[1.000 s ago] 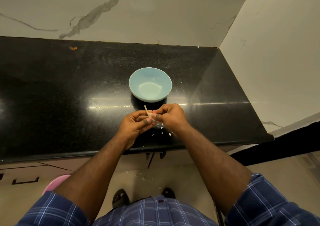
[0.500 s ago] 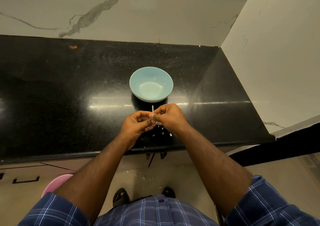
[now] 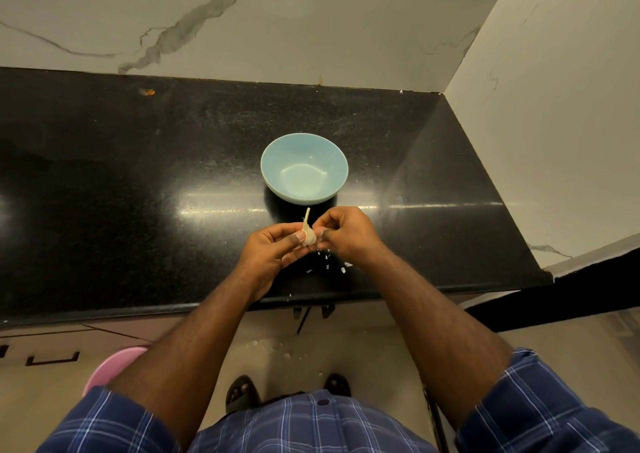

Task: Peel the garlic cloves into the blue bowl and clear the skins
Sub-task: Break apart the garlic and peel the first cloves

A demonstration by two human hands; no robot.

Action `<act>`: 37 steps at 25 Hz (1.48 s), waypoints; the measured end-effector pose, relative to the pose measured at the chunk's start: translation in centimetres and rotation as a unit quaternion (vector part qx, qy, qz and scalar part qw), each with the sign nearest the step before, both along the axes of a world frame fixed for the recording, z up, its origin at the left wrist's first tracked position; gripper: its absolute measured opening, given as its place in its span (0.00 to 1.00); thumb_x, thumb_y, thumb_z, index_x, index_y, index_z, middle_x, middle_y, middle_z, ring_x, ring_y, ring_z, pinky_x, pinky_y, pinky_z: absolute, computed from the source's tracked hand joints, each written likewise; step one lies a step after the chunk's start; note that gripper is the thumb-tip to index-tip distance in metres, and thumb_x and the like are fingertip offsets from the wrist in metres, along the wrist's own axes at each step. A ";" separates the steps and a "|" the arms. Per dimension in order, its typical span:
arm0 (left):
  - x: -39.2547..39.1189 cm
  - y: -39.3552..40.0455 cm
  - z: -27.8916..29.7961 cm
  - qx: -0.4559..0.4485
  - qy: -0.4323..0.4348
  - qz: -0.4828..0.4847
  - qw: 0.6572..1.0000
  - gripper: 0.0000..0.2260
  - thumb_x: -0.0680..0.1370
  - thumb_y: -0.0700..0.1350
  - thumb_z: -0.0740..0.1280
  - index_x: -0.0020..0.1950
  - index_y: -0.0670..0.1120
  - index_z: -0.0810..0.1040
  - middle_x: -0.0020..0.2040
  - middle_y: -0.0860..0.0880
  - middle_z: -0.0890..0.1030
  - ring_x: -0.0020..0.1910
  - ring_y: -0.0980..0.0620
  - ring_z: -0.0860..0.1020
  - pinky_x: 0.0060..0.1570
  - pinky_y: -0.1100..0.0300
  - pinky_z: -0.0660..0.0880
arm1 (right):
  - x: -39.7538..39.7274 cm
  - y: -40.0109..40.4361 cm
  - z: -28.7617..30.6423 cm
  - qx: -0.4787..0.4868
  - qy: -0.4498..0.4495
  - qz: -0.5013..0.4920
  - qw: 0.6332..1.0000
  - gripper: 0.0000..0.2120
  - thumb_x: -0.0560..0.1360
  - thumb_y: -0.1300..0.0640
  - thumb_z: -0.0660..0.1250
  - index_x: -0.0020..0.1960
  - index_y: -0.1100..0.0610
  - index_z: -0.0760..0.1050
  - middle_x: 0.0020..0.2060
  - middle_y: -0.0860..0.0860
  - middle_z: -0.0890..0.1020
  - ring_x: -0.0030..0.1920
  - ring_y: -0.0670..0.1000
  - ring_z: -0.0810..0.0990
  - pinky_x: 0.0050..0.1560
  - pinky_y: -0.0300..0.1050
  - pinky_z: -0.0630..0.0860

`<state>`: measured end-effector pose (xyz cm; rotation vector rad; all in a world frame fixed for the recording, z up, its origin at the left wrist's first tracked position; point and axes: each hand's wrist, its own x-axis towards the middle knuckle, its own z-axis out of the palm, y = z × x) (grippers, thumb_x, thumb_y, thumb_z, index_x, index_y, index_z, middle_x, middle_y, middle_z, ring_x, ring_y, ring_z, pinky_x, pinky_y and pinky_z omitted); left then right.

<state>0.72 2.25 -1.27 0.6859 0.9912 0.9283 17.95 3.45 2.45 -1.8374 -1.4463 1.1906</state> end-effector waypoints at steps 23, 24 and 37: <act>-1.0 -0.3 0.7 0.024 0.084 0.031 0.996 0.09 0.81 0.38 0.68 0.61 0.43 0.80 0.53 0.43 0.86 0.51 0.44 0.86 0.48 0.57 0.84 | 3.0 -2.1 -0.4 0.117 -0.045 -0.080 0.989 0.03 0.75 0.58 0.75 0.49 0.54 0.85 0.37 0.48 0.86 0.39 0.46 0.85 0.48 0.47 0.84; -1.4 -0.5 0.6 0.022 0.089 0.041 0.995 0.09 0.81 0.38 0.68 0.61 0.43 0.80 0.53 0.42 0.86 0.50 0.45 0.86 0.48 0.57 0.84 | 2.9 -2.5 -0.6 0.110 -0.040 -0.074 0.990 0.05 0.77 0.59 0.73 0.51 0.53 0.85 0.39 0.48 0.87 0.41 0.45 0.85 0.49 0.46 0.83; -2.1 -1.5 -0.1 0.017 0.081 0.083 0.993 0.08 0.82 0.38 0.67 0.59 0.45 0.81 0.52 0.45 0.87 0.53 0.45 0.86 0.52 0.56 0.83 | 2.3 -1.7 -3.3 0.096 0.092 -0.090 0.987 0.13 0.76 0.70 0.69 0.58 0.61 0.83 0.51 0.52 0.86 0.53 0.47 0.85 0.62 0.46 0.80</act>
